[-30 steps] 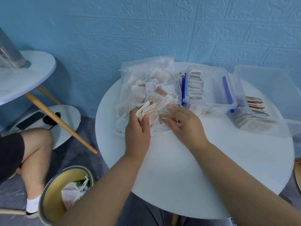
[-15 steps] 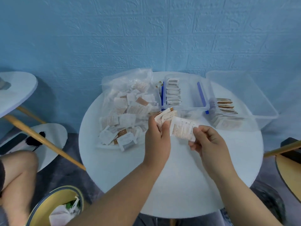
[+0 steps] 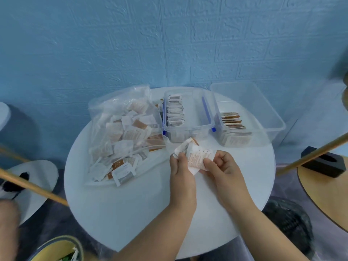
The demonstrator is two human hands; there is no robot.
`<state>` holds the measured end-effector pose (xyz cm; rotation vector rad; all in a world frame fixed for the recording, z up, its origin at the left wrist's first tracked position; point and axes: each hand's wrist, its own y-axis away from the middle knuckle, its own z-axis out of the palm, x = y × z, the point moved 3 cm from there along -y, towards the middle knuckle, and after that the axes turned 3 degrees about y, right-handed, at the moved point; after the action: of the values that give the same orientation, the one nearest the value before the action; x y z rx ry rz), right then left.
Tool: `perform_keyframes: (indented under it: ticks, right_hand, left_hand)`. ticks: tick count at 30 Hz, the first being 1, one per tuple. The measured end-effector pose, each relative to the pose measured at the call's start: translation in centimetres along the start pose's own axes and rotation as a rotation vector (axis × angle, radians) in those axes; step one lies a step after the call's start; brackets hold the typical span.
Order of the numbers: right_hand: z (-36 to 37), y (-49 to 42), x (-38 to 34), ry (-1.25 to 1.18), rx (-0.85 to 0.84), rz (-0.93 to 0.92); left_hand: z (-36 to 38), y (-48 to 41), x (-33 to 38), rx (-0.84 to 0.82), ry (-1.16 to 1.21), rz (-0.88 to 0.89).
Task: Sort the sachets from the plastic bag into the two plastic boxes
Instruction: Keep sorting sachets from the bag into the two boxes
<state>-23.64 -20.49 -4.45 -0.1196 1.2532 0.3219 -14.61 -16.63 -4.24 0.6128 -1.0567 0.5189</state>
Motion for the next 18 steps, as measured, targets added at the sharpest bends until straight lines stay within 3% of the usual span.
perform_keyframes:
  ticks: [3, 6, 12, 18]
  right_hand:
    - [-0.2, 0.0, 0.0, -0.11, 0.004, 0.003]
    - [-0.4, 0.1, -0.1, -0.023, 0.022, -0.083]
    - [-0.4, 0.7, -0.4, 0.387, 0.078, -0.258]
    - [0.2, 0.7, 0.3, 0.637, -0.083, -0.399]
  left_hand:
    - [0.0, 0.0, 0.2, -0.105, 0.029, 0.025]
    - [-0.4, -0.5, 1.5, -0.239, 0.016, 0.107]
    - [-1.7, -1.6, 2.8, -0.418, -0.664, 0.434]
    - [-3.6, -1.4, 1.3, -0.412, -0.867, 0.543]
